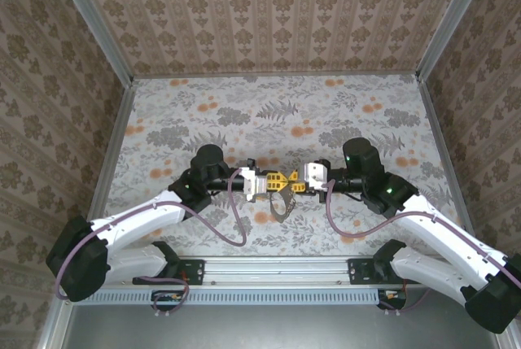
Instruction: Put the keys on the keyring
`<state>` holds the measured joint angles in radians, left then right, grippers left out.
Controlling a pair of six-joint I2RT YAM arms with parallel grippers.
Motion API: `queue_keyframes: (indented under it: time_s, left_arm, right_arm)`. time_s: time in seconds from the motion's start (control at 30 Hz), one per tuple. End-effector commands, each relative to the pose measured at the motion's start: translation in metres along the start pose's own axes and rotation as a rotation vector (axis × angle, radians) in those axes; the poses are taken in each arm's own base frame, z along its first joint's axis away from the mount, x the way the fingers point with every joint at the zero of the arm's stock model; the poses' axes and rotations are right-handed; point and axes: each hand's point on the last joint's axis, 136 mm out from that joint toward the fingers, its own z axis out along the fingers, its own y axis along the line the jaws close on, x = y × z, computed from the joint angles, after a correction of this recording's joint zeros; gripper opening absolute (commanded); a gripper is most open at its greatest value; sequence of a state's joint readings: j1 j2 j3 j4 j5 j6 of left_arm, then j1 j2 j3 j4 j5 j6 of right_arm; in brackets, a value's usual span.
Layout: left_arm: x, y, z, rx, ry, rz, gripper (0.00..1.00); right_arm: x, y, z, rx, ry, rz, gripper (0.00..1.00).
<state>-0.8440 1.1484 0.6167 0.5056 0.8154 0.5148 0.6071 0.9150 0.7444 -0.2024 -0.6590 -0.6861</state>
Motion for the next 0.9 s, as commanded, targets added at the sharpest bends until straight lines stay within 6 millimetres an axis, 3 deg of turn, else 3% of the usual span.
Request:
queue_keyframes:
  time_s: [0.0, 0.23, 0.53, 0.87]
  left_arm:
    - [0.0, 0.003, 0.007, 0.002, 0.009, -0.02, 0.0]
    - [0.005, 0.003, 0.007, -0.007, 0.036, -0.042, 0.0]
    - [0.027, 0.003, 0.003, -0.022, 0.155, -0.128, 0.04]
    - [0.047, 0.002, 0.005, 0.02, 0.278, -0.243, 0.14]
  right_arm:
    - [-0.044, 0.008, -0.007, -0.048, -0.155, -0.123, 0.14]
    - [-0.044, 0.007, -0.007, -0.044, -0.148, -0.13, 0.0]
    - [-0.03, -0.008, -0.002, 0.012, -0.053, -0.04, 0.0]
    - [0.0, -0.006, 0.008, -0.03, 0.085, 0.048, 0.0]
